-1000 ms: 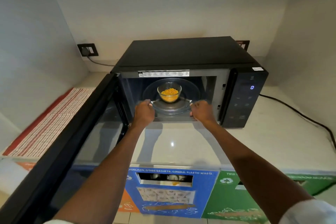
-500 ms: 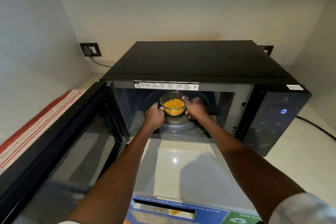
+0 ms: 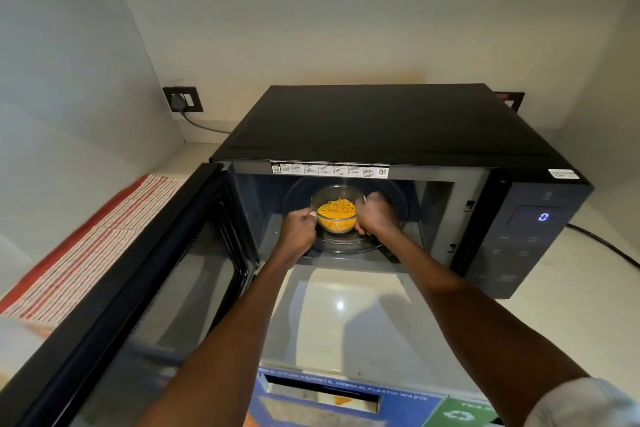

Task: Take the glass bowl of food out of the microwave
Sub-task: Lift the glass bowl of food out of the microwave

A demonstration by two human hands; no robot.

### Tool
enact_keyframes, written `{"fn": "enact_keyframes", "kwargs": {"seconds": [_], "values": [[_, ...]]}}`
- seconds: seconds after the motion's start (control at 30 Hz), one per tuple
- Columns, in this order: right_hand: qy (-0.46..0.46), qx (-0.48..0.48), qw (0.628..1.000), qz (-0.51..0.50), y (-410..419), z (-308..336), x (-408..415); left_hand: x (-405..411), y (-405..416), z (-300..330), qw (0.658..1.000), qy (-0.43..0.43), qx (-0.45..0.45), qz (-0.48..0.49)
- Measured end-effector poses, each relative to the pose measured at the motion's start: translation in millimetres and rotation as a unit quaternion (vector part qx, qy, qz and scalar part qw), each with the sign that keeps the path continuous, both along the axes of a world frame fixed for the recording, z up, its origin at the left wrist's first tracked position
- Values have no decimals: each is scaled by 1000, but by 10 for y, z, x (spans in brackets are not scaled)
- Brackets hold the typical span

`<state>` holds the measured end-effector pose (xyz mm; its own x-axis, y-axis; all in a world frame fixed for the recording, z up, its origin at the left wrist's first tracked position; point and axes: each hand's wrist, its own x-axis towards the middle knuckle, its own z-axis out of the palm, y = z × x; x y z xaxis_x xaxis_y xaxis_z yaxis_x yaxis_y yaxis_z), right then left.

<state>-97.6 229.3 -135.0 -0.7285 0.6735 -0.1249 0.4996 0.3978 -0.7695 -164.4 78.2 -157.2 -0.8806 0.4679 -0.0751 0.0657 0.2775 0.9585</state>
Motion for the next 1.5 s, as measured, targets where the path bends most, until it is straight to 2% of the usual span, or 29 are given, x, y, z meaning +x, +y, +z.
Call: {"fn": "enact_keyframes", "kwargs": {"seconds": [0.2, 0.4, 0.53, 0.67, 0.9, 1.3, 1.5], "values": [[45, 47, 998, -19, -369, 227, 447, 357, -274, 206, 999, -40, 20, 31], [32, 95, 994, -49, -783, 549, 1046, 889, -672, 500, 997, -41, 55, 23], [47, 90, 994, -48, -1126, 720, 1443, 1233, -999, 693, 996, -56, 72, 18], [47, 106, 990, -74, -1407, 835, 1749, 1521, -1260, 905, 997, -36, 61, 15], [83, 77, 991, -72, -1789, 1189, 2195, 1870, -1682, 1388, 998, -32, 57, -9], [108, 54, 992, -21, -2058, 1725, 2460, 2042, -2247, 2221, 995, -52, 13, -87], [103, 68, 992, 36, -2097, 2076, 2377, 2075, -2420, 2643, 998, -26, 1, -58]]}}
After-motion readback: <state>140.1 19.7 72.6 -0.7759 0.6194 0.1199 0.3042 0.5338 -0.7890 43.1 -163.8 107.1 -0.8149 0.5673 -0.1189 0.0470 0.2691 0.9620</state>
